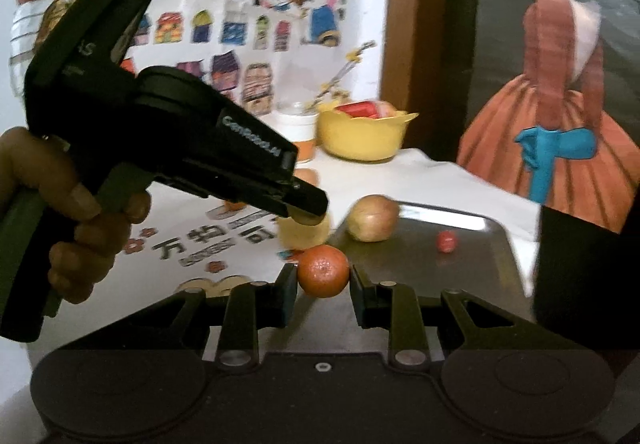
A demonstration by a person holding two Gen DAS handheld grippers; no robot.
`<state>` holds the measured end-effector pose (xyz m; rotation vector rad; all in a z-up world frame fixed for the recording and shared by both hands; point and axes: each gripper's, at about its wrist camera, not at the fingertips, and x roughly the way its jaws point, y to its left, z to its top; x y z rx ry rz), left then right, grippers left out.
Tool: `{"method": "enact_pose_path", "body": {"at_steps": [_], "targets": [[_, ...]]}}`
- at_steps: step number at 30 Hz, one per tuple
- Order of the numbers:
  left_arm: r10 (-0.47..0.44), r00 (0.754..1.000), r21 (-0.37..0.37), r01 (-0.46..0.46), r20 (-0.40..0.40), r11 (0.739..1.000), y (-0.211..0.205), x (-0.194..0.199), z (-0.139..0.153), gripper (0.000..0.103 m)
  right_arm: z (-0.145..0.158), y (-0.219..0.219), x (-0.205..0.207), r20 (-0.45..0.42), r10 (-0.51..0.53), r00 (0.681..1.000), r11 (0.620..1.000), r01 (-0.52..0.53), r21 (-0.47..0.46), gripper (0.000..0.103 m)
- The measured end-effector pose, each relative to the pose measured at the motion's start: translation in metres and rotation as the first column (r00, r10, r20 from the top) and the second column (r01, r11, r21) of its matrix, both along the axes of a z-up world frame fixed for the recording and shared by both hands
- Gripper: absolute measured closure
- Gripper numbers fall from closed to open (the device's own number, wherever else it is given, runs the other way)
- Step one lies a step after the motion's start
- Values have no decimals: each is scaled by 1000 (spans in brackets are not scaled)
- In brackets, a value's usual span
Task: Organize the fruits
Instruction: 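Lower the brown fruit onto the tray with the left tool while the right tool lowers the tangerine there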
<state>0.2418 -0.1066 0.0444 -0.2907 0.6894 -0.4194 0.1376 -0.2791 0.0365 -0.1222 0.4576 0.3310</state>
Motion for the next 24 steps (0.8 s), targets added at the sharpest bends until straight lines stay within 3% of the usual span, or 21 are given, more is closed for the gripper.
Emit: {"method": "enact_pose_path", "body": {"at_steps": [10,24], "targets": [[1,1000,12,-1,18,1000,-34,22,-10,75,-1,-50,35,-9,-102,995,994,102,29,73],[-4,999,68,6,-32,998,-50,54,-41,75,-27,-62,102,-94,-72,993,997,71,-7,73]]}}
